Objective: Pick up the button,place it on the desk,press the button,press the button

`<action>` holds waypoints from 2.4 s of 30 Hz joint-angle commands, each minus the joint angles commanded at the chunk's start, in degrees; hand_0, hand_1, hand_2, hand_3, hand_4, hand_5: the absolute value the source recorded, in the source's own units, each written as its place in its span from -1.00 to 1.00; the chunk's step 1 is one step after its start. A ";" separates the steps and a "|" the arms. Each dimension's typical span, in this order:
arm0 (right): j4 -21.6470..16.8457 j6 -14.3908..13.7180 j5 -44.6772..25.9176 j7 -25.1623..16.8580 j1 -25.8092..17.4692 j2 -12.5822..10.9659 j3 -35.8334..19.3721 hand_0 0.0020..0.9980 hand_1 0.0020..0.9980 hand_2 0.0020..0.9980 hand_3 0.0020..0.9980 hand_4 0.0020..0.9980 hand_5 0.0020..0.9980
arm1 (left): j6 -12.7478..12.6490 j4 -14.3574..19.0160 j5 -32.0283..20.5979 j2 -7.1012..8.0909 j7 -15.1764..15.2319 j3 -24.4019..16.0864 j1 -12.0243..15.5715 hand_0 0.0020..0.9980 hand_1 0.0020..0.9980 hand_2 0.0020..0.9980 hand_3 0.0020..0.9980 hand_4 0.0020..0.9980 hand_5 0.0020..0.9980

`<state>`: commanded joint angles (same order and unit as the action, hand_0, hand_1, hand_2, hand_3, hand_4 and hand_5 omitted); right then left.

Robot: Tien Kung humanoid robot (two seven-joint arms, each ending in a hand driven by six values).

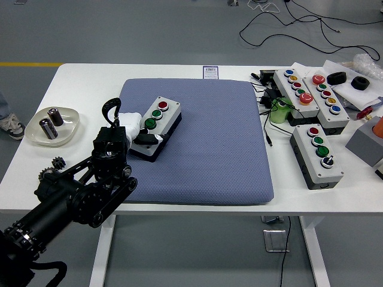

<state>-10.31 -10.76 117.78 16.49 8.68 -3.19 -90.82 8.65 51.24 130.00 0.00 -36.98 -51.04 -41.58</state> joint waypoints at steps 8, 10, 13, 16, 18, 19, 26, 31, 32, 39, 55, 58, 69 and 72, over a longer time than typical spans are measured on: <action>0.00 -0.03 -0.12 -0.02 0.15 0.02 -0.02 0.35 0.30 0.36 0.26 -0.38 -0.66 | -5.64 0.21 0.00 0.00 2.13 0.04 0.16 -0.82 -0.80 -0.72 -0.44 -1.00 -1.00; 0.00 -0.03 -0.13 -0.01 0.14 0.04 -0.03 0.35 0.30 0.36 0.26 -0.38 -0.66 | -7.45 0.29 0.00 0.00 2.69 0.12 0.15 -0.82 -0.80 -0.72 -0.44 -1.00 -1.00; 0.00 -0.03 -0.12 0.01 0.16 0.07 -0.02 0.35 0.30 0.36 0.26 -0.38 -0.66 | -10.14 0.26 0.00 0.00 4.17 0.17 0.13 -0.82 -0.80 -0.72 -0.44 -1.00 -1.00; 0.00 -0.06 -0.34 0.02 0.16 0.07 0.17 0.35 0.30 0.36 0.26 -0.38 -0.66 | -12.00 -0.04 0.00 0.00 6.64 0.25 0.08 -0.85 -0.84 -0.77 -0.50 -1.00 -1.00; 0.00 -0.07 -0.46 0.02 0.20 0.07 0.28 0.35 0.30 0.36 0.26 -0.38 -0.66 | -12.55 -0.43 0.00 0.00 8.63 0.22 0.01 -0.85 -0.84 -0.77 -0.50 -1.00 -1.00; 0.00 -0.08 -0.55 0.03 0.22 0.08 0.30 0.35 0.30 0.36 0.26 -0.38 -0.66 | -12.68 -0.70 0.00 0.00 10.05 0.35 -0.09 -0.85 -0.84 -0.77 -0.50 -1.00 -1.00; 0.00 -0.10 -0.60 0.04 0.31 0.13 0.30 0.35 0.30 0.36 0.25 -0.38 -0.66 | -12.31 -1.98 0.00 0.00 16.65 1.55 -0.49 -0.88 -0.86 -0.79 -0.53 -1.00 -1.00; 0.00 -0.10 -0.44 0.06 0.34 0.17 0.15 0.35 0.30 0.36 0.25 -0.38 -0.66 | -13.20 -2.74 0.00 0.00 20.64 2.20 -0.25 -0.88 -0.86 -0.79 -0.53 -1.00 -1.00; 0.00 -0.11 -0.47 0.06 0.34 0.19 0.17 0.35 0.30 0.36 0.25 -0.38 -0.66 | -13.53 -2.96 0.00 0.00 21.71 2.27 -0.22 -0.89 -0.87 -0.79 -0.53 -1.00 -1.00; 0.00 -0.15 -0.47 0.12 0.35 0.29 0.05 0.35 0.30 0.36 0.25 -0.38 -0.66 | -15.89 -4.93 0.00 0.06 30.77 3.46 -0.52 -0.89 -0.87 -0.79 -0.53 -1.00 -1.00; 0.00 -0.12 0.03 0.19 0.43 0.45 -0.48 0.35 0.30 0.36 0.25 -0.38 -0.66 | -24.70 -6.68 -2.88 4.29 44.25 12.74 -1.22 -0.89 -0.87 -0.79 -0.54 -1.00 -1.00; 0.00 -0.12 0.10 0.22 0.42 0.50 -0.56 0.35 0.30 0.35 0.25 -0.38 -0.66 | -26.10 -6.63 -4.46 4.73 45.69 14.49 -1.06 -0.90 -0.87 -0.79 -0.54 -1.00 -1.00; 0.00 -0.04 0.72 0.28 0.13 0.57 -0.89 0.35 0.30 0.35 0.25 -0.38 -0.66 | -30.41 -6.59 -7.39 4.13 48.42 15.55 -0.76 -0.89 -0.86 -0.78 -0.53 -1.00 -1.00; 0.00 -0.07 0.40 0.28 0.14 0.58 -0.66 0.35 0.30 0.35 0.25 -0.38 -0.66 | -30.62 -7.03 -7.15 4.23 48.29 15.44 -0.81 -0.89 -0.86 -0.78 -0.53 -1.00 -1.00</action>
<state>-10.31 -10.83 118.18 16.77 8.82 -2.61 -91.48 -21.96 44.21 122.85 4.23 11.32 -35.59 -42.39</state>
